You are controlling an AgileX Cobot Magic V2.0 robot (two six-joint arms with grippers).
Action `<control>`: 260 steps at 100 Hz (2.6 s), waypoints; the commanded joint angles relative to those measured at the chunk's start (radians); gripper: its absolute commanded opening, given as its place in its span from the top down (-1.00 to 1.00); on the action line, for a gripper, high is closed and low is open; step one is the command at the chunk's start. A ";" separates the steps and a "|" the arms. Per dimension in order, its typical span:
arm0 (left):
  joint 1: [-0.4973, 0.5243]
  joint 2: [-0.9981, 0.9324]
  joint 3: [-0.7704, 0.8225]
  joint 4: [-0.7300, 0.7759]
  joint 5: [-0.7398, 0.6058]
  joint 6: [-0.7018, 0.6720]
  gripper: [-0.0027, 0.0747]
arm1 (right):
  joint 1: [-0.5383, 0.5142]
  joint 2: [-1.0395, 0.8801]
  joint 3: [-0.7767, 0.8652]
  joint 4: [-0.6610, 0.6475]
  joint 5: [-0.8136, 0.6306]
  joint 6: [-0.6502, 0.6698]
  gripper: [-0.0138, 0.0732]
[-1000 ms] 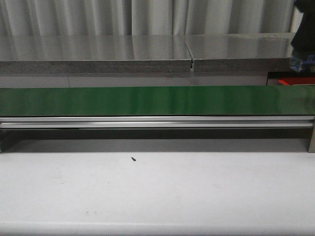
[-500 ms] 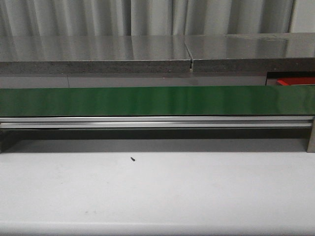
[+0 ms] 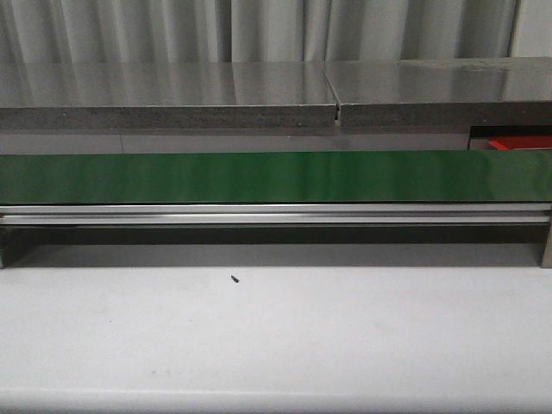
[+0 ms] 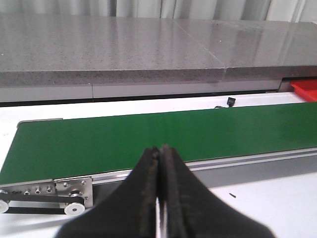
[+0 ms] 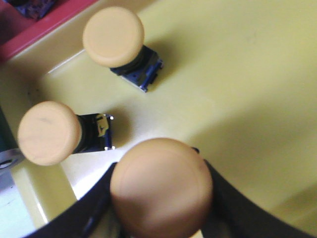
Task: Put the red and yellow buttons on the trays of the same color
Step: 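Lower the yellow button into the yellow tray and open the right gripper, then move the right gripper back above the belt end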
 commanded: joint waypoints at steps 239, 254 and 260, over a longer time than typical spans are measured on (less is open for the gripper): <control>-0.008 0.008 -0.028 -0.024 -0.068 0.002 0.98 | 0.506 -1.148 0.291 0.011 0.156 -0.157 0.84; -0.008 0.008 -0.028 -0.024 -0.068 0.002 0.98 | 0.506 -1.148 0.291 0.011 0.156 -0.157 0.84; -0.008 0.008 -0.028 -0.024 -0.068 0.002 0.98 | 0.506 -1.148 0.291 0.011 0.156 -0.157 0.84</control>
